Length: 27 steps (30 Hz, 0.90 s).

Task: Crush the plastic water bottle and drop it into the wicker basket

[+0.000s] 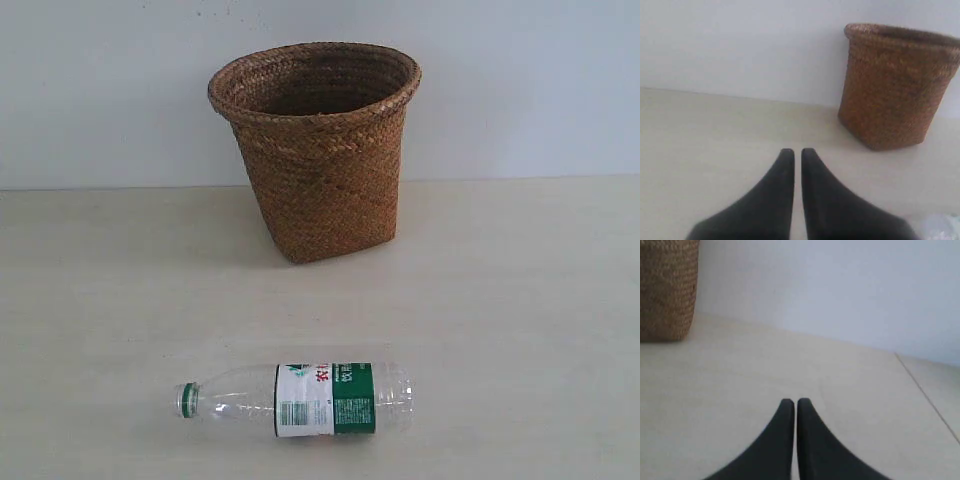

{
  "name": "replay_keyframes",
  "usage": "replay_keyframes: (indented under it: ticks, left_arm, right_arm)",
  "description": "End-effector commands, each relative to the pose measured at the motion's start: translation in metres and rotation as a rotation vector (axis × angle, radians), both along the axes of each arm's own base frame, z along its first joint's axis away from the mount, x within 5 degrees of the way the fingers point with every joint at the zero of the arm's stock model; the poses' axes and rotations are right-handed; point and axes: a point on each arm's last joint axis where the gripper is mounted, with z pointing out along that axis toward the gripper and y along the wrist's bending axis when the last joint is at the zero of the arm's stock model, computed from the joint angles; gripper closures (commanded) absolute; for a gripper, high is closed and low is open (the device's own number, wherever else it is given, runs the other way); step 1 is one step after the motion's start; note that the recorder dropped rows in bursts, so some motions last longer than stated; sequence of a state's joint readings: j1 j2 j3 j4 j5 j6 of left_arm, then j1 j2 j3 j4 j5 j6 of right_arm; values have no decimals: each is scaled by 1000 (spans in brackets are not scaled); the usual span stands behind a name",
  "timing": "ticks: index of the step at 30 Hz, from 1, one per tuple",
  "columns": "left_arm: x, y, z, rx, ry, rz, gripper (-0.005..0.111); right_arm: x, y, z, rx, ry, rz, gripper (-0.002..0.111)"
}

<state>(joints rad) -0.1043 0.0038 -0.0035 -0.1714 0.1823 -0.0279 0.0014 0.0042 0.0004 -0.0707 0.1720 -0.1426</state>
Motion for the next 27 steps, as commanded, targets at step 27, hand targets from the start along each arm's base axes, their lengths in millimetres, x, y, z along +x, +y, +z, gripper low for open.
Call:
replay_keyframes:
  ticks: [27]
  left_arm:
    - [-9, 17, 136, -403, -622, 99, 102]
  right_arm:
    - [-29, -7, 104, 961, -832, 256, 108]
